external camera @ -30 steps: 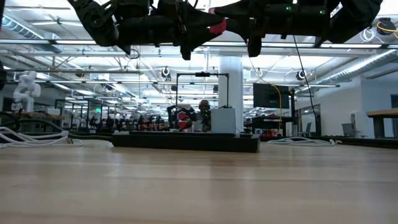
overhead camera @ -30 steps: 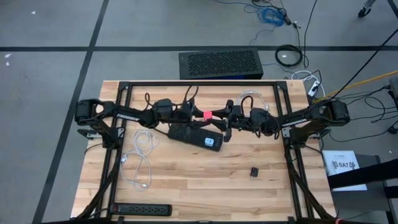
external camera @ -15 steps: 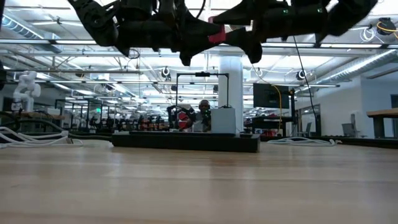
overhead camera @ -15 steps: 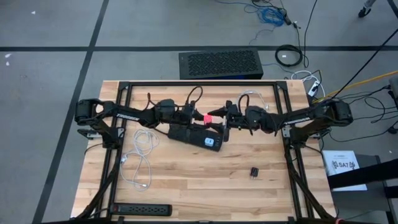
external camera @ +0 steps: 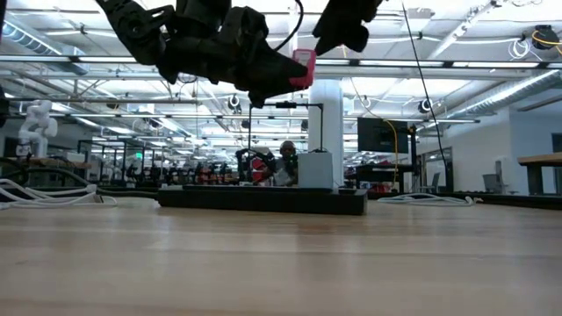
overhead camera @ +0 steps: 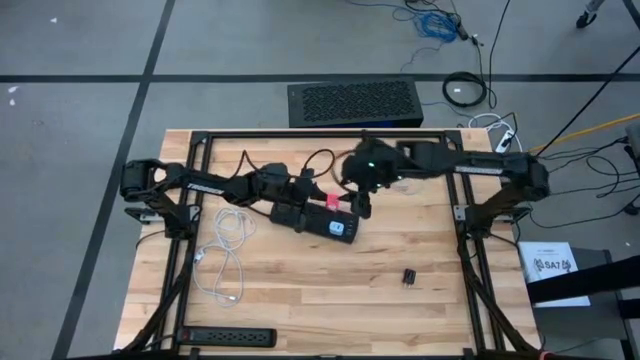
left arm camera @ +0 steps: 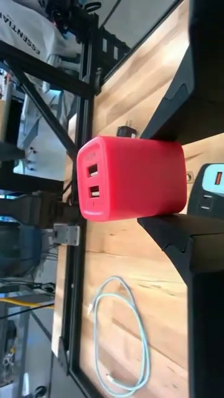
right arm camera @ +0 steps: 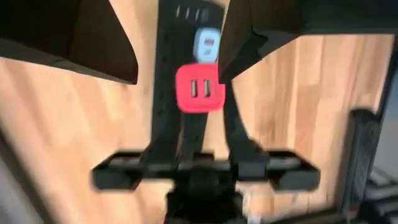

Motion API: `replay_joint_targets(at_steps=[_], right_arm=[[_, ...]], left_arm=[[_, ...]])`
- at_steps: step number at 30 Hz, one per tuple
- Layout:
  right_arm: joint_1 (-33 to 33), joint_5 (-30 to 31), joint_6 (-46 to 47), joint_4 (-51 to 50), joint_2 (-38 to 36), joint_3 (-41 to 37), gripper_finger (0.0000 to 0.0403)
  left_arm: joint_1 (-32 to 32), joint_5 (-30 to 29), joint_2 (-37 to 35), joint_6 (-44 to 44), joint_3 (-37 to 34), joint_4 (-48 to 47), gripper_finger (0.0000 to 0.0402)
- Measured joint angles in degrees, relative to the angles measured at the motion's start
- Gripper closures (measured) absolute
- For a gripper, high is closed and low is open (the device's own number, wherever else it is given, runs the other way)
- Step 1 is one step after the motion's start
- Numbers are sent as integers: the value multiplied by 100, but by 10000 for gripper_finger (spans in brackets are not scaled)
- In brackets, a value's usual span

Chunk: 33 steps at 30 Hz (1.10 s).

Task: Insert USB
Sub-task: Insert the pink charger adapter into the top left black outlet extension

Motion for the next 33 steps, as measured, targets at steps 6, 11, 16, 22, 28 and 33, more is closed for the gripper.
replay_joint_targets(at_steps=[6,11,16,22,28,33], right_arm=[[-55,-309,-165,-1331,1068,1132,193],[-45,-447,-272,-1901,1591,1806,193],[-35,-605,-275,-1926,1696,2000,193],[-39,-623,-275,-1975,1714,1998,193],[-39,-595,-442,-1926,1811,1996,193],[-5,-601,-626,-1851,1907,1996,193]], left_arm=[[0,-20,7,0,-11,-113,244],[-4,-125,9,152,-11,-265,244],[2,-188,7,164,-7,-262,244],[2,-190,2,245,-4,-248,244],[2,-188,2,243,-4,-227,244],[2,-188,2,240,-4,-215,244]])
